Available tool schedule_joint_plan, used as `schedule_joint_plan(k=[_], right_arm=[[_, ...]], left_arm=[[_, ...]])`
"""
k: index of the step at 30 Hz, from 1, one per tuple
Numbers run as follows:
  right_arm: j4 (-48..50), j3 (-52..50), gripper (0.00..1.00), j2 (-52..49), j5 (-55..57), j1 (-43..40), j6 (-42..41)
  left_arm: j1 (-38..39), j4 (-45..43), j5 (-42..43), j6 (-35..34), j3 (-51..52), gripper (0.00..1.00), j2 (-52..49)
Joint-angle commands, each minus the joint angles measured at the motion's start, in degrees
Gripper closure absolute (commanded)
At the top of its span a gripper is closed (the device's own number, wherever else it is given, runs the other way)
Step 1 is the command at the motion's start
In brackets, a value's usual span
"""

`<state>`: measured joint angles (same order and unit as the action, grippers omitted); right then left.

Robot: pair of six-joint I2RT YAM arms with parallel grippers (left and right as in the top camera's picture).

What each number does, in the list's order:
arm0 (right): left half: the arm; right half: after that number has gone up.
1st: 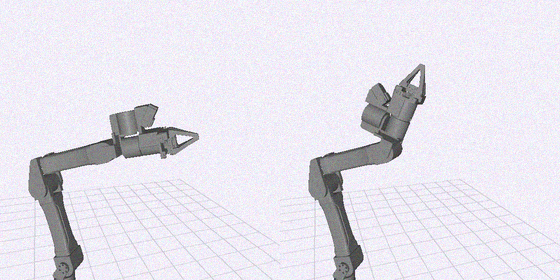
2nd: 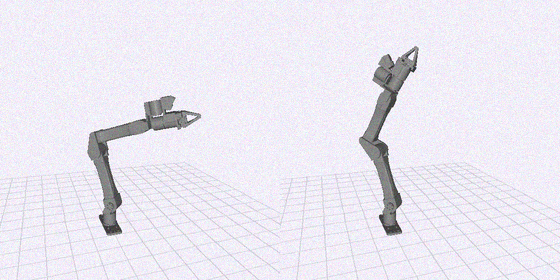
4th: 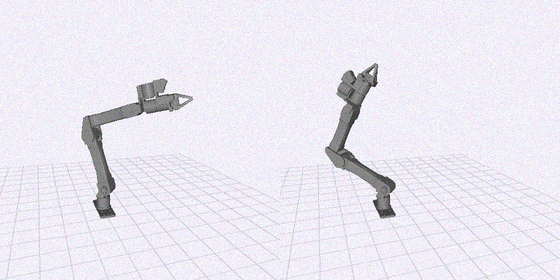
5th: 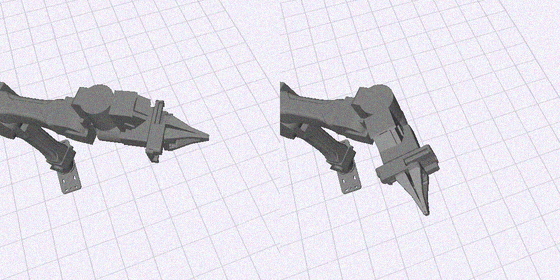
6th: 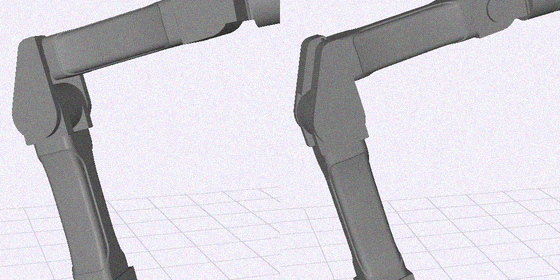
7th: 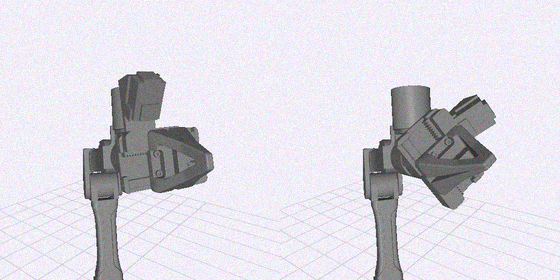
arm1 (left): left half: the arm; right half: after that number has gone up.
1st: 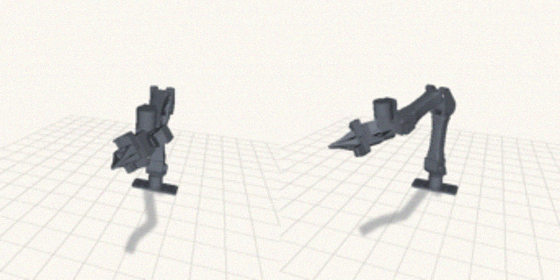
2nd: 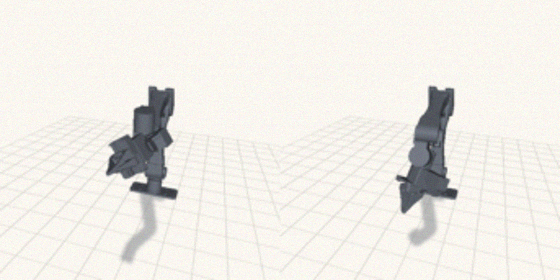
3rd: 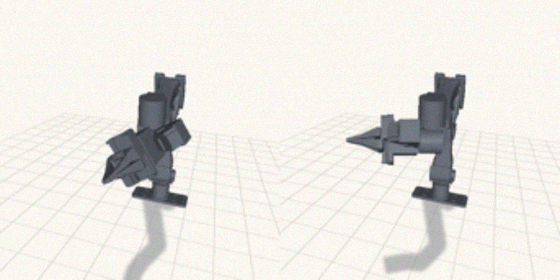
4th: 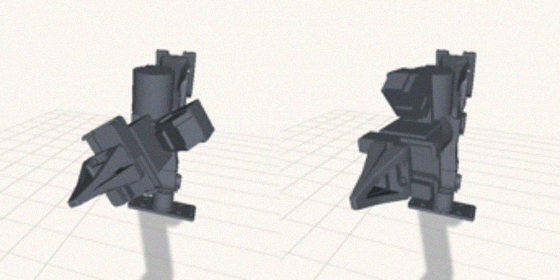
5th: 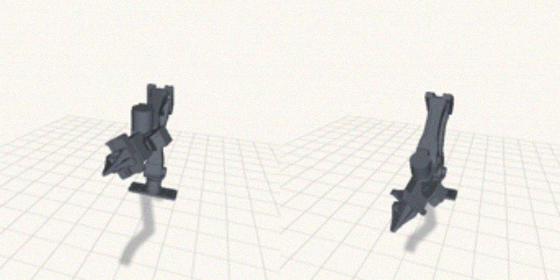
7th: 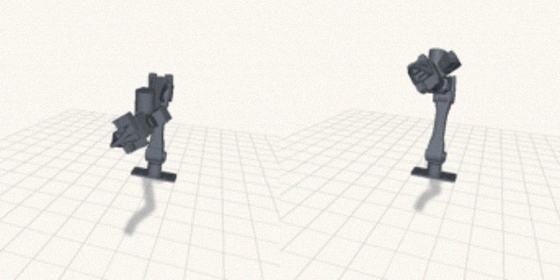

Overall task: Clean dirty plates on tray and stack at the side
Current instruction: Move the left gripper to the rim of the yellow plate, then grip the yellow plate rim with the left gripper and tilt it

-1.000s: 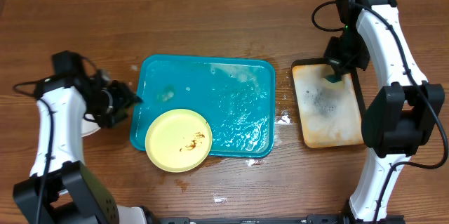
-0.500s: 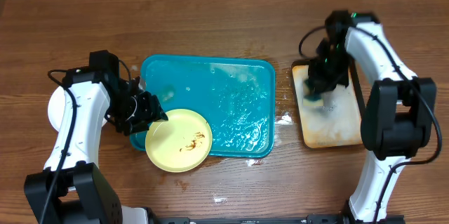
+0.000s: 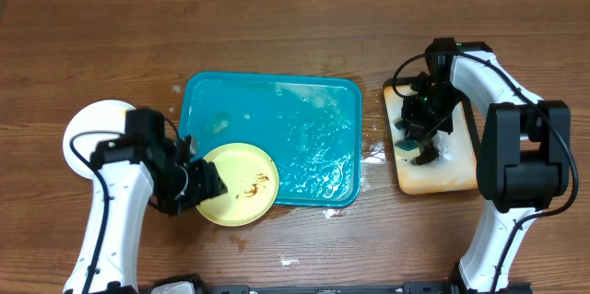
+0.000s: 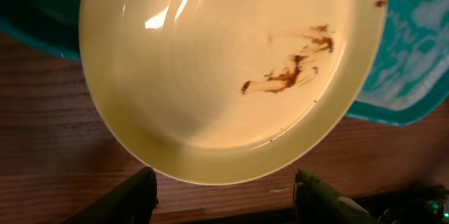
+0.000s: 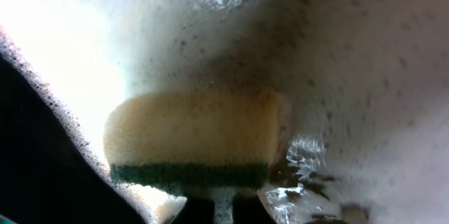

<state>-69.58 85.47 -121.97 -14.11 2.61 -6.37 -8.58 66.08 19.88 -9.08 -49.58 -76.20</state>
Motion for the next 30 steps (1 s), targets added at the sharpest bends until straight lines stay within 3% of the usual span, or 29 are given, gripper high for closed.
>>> schedule_joint_plan(k=[1,15,24,28,30], right_arm=[[0.8,-1.2,0.96,0.4,-1.5,0.3,0.0],[-0.3,-1.2,0.96,0.4,-1.0,0.3,0.2],[-1.6,-1.2,0.96,0.4,-0.3,0.3,0.2],[-2.1,-1.2,0.96,0.4,-0.3,0.3,0.2],[-2.3,-1.2,0.96,0.4,-0.3,0.3,0.2]], left_arm=[[0.5,-3.6,-0.3,-4.6,3.4,0.37,0.6],[0.5,-9.2,-11.4,-14.8,4.7,0.32,-3.2],[0.5,-11.8,-14.7,-15.0,5.5,0.3,-6.3],[0.5,-12.4,-15.9,-15.4,5.5,0.46,-8.4],[0.5,-13.0,-15.8,-15.3,5.5,0.47,-10.1]])
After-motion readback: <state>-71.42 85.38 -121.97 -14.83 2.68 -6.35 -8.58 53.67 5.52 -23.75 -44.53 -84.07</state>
